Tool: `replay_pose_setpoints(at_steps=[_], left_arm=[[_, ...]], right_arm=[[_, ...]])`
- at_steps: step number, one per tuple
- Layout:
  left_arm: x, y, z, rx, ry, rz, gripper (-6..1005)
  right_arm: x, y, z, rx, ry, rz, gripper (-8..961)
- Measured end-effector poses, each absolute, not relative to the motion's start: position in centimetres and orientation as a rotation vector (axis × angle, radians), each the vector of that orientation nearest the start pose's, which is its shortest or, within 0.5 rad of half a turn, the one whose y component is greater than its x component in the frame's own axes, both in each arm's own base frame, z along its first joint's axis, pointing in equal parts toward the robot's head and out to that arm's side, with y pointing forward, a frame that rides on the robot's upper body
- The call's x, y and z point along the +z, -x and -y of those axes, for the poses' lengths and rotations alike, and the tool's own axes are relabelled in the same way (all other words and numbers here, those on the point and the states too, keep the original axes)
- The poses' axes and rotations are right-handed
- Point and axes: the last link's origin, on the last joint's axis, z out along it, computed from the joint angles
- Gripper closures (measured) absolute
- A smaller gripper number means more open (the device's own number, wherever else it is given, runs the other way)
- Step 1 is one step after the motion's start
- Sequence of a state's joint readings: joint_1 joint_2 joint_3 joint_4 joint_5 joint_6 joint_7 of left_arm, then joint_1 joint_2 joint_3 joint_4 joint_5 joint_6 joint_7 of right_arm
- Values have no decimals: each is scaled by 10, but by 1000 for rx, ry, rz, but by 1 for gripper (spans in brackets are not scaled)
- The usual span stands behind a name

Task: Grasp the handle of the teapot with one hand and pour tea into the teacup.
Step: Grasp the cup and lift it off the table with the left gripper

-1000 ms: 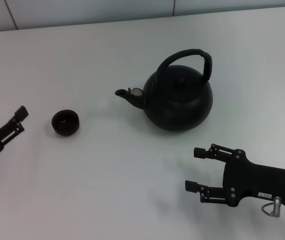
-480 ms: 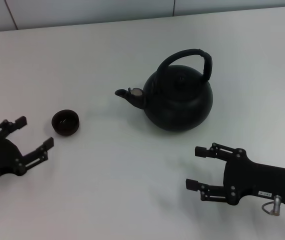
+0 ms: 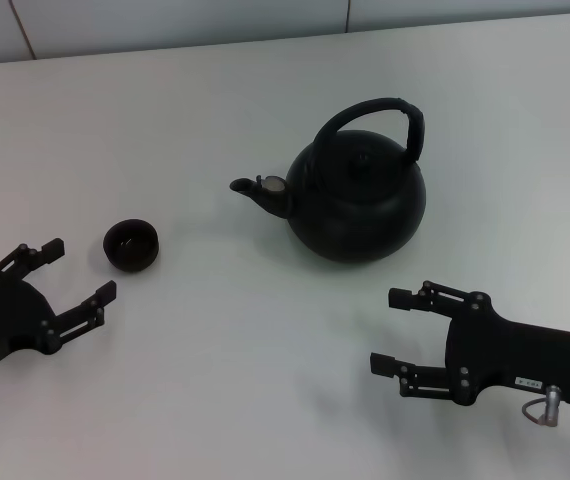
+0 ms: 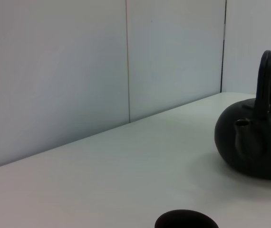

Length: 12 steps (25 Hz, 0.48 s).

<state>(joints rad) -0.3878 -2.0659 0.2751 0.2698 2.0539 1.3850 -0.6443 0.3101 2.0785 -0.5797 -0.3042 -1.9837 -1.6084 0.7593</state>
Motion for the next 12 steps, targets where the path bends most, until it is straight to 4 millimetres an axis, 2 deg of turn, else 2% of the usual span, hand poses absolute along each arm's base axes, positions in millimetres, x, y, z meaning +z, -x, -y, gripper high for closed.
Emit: replay_pose_setpoints(at_steps=[12], left_arm=[[-41, 339, -287, -565, 2388, 438, 159]], right_arm=[[-46, -323, -224, 830, 2621, -458, 141]])
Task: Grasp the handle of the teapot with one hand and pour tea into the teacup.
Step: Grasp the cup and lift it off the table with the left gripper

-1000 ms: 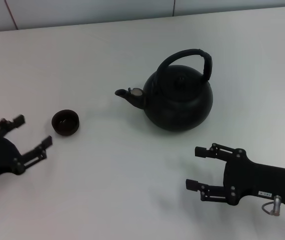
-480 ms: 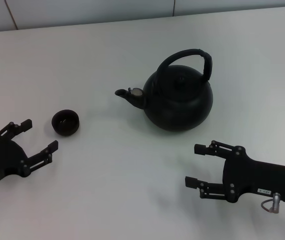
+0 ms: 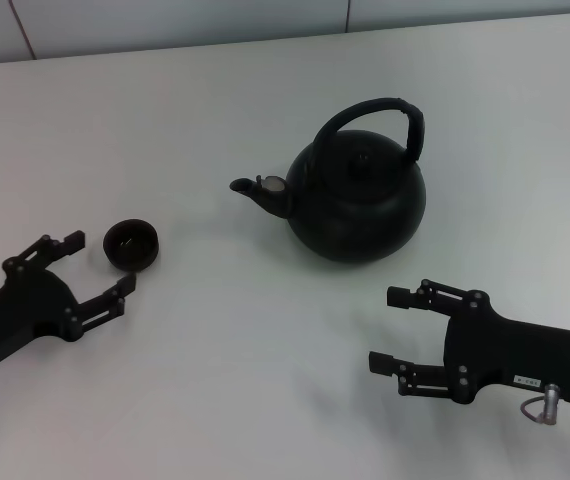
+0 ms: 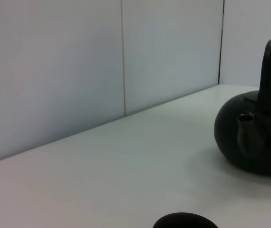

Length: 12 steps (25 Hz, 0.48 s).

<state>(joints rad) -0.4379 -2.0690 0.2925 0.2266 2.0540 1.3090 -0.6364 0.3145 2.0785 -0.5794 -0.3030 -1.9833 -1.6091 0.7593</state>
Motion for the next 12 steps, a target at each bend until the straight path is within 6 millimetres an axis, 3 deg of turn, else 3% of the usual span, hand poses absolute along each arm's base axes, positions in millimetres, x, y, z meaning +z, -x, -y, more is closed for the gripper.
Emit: replay_pose_setpoints(at_steps=[12], left_arm=[[-50, 330, -304, -532, 2401, 427, 162]], right_arm=[[-45, -323, -226, 827, 2618, -453, 140]])
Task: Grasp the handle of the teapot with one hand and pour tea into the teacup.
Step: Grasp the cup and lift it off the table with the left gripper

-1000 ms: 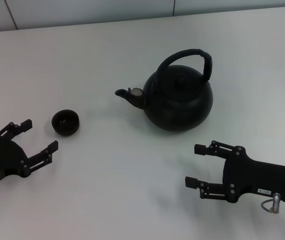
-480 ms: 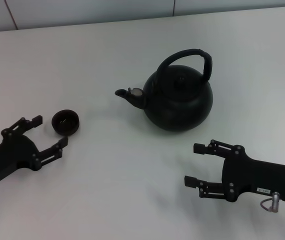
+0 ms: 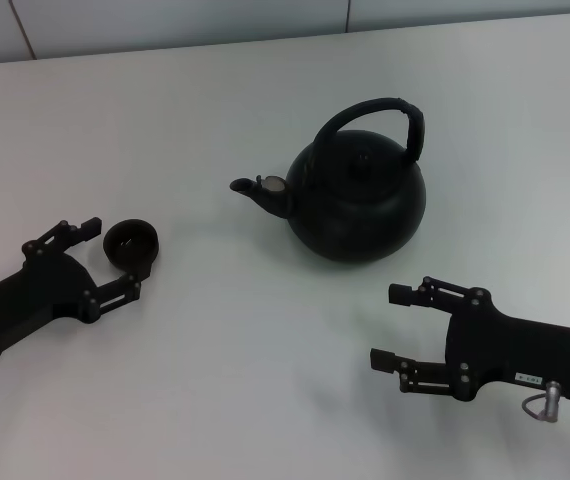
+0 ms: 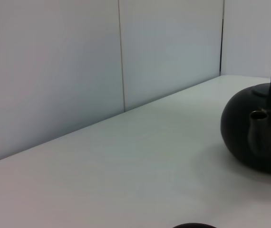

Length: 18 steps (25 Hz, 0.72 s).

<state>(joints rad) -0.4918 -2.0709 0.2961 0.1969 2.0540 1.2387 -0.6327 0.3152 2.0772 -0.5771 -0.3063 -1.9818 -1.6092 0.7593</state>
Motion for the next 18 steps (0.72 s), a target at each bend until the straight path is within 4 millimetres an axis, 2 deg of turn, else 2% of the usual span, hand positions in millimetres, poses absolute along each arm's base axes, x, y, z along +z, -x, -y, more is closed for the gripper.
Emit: replay_pose_setpoints(at_steps=[18], left_arm=[[-57, 324, -315, -491, 2412, 425, 166]], right_arm=[[-44, -323, -227, 828, 2617, -448, 141]])
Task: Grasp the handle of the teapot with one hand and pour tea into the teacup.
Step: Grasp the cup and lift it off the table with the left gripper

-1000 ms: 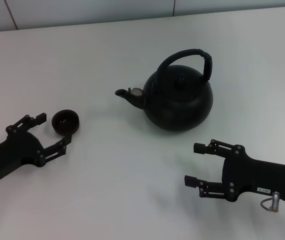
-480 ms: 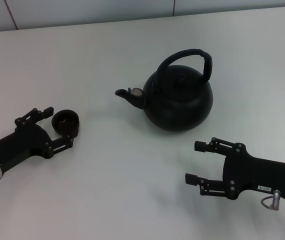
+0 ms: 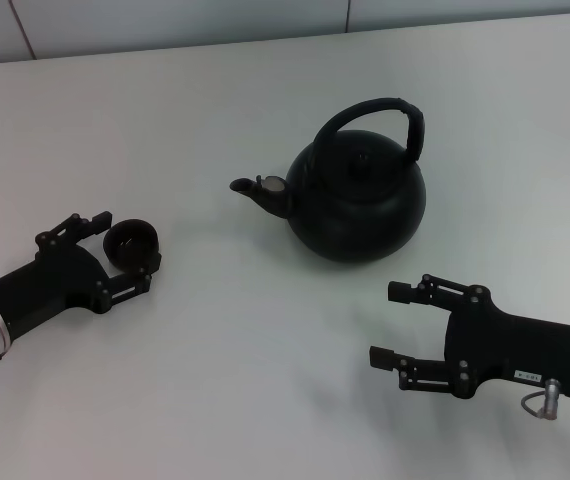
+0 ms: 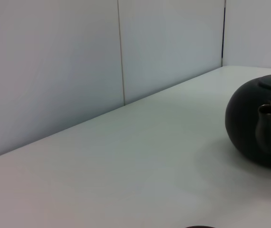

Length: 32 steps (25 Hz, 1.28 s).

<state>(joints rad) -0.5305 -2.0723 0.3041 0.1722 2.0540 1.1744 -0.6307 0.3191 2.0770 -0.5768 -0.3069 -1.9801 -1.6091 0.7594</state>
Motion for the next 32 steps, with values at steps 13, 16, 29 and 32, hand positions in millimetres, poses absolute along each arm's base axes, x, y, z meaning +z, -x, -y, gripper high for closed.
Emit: replay_pose_setpoints(at_steps=[13, 16, 29, 32], left_arm=[[-62, 324, -315, -471, 2430, 414, 168], [-62, 324, -315, -471, 2430, 414, 169], [-62, 322, -318, -471, 2427, 422, 172], [-61, 322, -318, -476, 2425, 422, 228]], right_arm=[[-45, -322, -227, 830, 2617, -450, 139], [-44, -322, -227, 832, 2618, -449, 140], [-45, -321, -228, 838, 2620, -444, 140], [-45, -320, -228, 839, 2621, -444, 140]])
